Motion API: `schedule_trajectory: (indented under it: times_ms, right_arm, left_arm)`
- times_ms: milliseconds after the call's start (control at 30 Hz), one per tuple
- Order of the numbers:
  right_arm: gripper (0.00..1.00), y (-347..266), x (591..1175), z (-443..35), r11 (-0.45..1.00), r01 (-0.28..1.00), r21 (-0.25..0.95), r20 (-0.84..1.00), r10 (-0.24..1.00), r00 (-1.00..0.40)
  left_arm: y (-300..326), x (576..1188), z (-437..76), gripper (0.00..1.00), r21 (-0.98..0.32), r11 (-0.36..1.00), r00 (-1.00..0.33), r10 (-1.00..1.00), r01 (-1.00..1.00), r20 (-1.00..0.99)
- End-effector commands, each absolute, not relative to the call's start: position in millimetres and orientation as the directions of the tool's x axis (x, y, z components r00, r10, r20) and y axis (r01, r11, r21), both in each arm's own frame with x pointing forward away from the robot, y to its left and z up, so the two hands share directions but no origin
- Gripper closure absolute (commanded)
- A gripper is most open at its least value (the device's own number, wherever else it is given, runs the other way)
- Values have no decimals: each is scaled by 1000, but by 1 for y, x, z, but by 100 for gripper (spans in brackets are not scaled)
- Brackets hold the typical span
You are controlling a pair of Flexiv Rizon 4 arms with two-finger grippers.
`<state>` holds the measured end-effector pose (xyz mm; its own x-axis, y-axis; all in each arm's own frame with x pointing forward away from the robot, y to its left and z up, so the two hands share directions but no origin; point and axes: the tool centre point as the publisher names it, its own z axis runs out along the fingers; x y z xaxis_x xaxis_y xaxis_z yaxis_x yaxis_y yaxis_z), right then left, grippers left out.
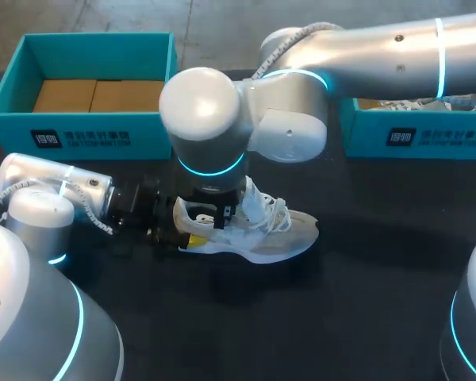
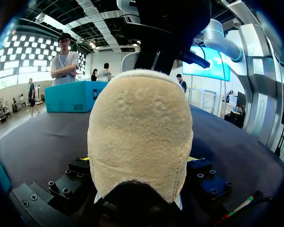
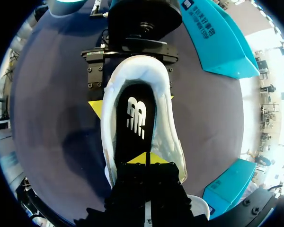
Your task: Take the shoe out of the shoebox, open the shoe tongue, remove and reinsert the insole, then place the shoe into the shoebox
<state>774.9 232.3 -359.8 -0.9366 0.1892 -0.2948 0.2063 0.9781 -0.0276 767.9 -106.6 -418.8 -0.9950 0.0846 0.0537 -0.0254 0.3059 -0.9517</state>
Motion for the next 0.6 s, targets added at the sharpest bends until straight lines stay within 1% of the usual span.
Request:
schedule_trajectory:
  times_ms: [33, 333, 400, 467, 600]
  right_arm:
    - [100, 230, 772, -363, 974, 225, -28, -302, 206, -931]
    - [93, 219, 775, -371, 967, 253, -23, -305, 234, -923]
    - [86, 218, 777, -372, 967, 253, -21, -307, 235, -922]
    - [82, 218, 779, -373, 967, 253, -20, -307, 235, -922]
    - [79, 217, 782, -378, 967, 255, -16, -308, 238, -921]
  left_arm:
    - [-108, 770, -421, 100, -951, 309, -995, 84, -26, 54]
    - [-108, 770, -421, 100, -951, 309, -995, 84, -26, 54]
    - [-108, 770, -421, 100, -951, 309, -995, 84, -26, 54]
    - [-108, 770, -421, 100, -951, 309, -995, 84, -26, 54]
    - [-108, 770, -421, 100, -951, 309, -995, 84, -26, 54]
